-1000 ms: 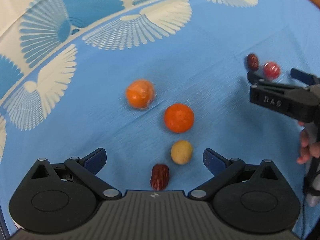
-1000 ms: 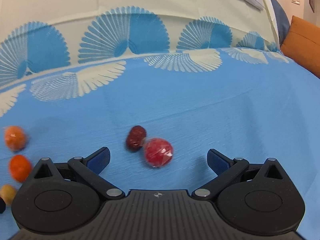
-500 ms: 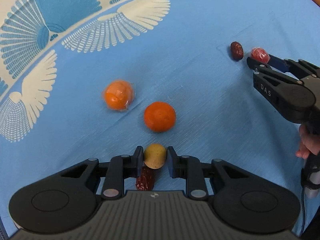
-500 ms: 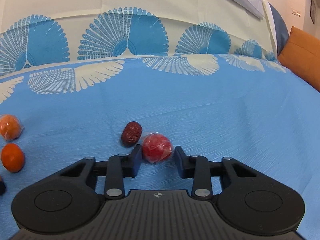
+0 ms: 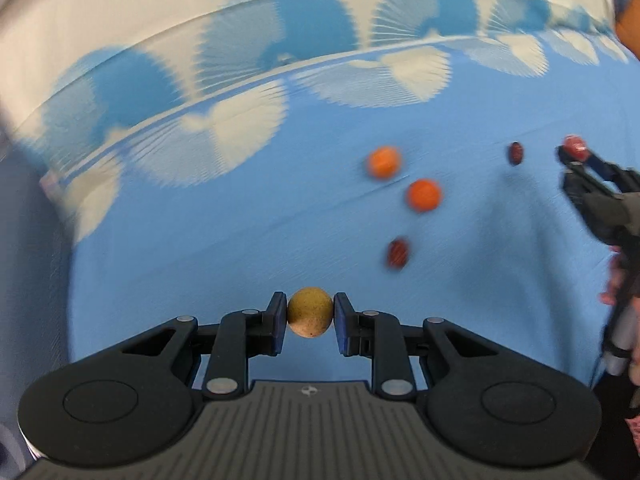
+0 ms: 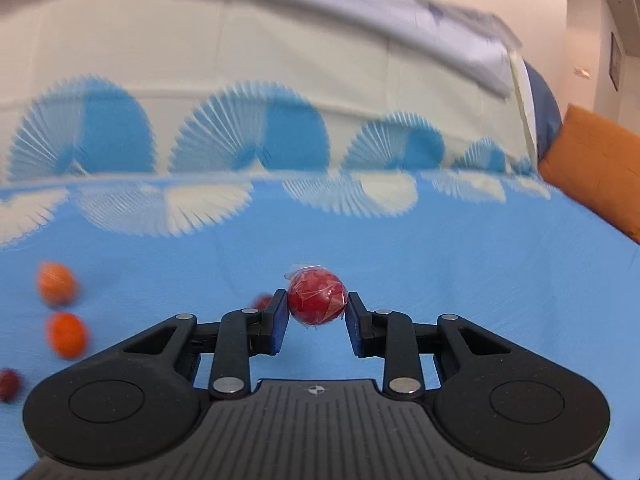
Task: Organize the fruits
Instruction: 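Carry the yellow fruit with the left tool while the right tool carries the apple to the plate, then open both tools to release the yellow fruit and red apple onto the plate, then withdraw both open tools from the plate and move toward the remaining fruits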
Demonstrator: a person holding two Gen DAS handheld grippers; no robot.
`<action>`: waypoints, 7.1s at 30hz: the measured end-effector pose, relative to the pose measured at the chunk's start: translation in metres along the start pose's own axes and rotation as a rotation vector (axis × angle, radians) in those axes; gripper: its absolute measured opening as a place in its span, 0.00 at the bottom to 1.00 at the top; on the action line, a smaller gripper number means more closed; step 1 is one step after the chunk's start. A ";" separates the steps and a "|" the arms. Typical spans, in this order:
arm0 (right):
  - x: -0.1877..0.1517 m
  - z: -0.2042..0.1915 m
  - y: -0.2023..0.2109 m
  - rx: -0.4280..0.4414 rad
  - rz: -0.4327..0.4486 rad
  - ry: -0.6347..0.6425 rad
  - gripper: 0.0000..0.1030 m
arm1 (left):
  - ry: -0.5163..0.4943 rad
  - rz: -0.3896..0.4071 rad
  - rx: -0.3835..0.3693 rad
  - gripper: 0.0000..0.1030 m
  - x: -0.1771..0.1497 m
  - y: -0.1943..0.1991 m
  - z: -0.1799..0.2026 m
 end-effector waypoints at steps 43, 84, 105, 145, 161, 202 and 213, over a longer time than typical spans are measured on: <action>-0.014 -0.177 0.422 0.780 0.023 0.336 0.32 | 0.421 0.083 0.034 0.27 -0.256 0.168 -0.141; -0.021 -0.196 0.405 0.779 -0.058 0.402 0.32 | 0.454 0.045 -0.004 0.27 -0.245 0.143 -0.151; -0.034 -0.234 0.357 0.773 -0.147 0.414 0.32 | 0.473 -0.004 0.005 0.27 -0.217 0.094 -0.171; -0.061 -0.283 0.301 0.795 -0.312 0.529 0.95 | 0.397 -0.030 0.045 1.00 -0.200 0.049 -0.178; -0.036 -0.216 0.378 0.723 -0.115 0.425 0.99 | 0.421 0.035 0.105 1.00 -0.242 0.134 -0.153; -0.023 -0.180 0.419 0.708 -0.003 0.365 0.99 | 0.316 0.108 0.139 1.00 -0.246 0.177 -0.121; -0.028 -0.183 0.411 0.713 -0.031 0.367 0.99 | 0.309 0.093 0.132 1.00 -0.246 0.169 -0.122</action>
Point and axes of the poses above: each gripper's, at about its wrist camera, not at the fingertips, and y roughly against the way its jaws point, z to its right, x to its top, the point moved 9 cm from there along -y, roughly the way its jaws point, and after that the axes turned 4 degrees about y, right-handed, at the moved point
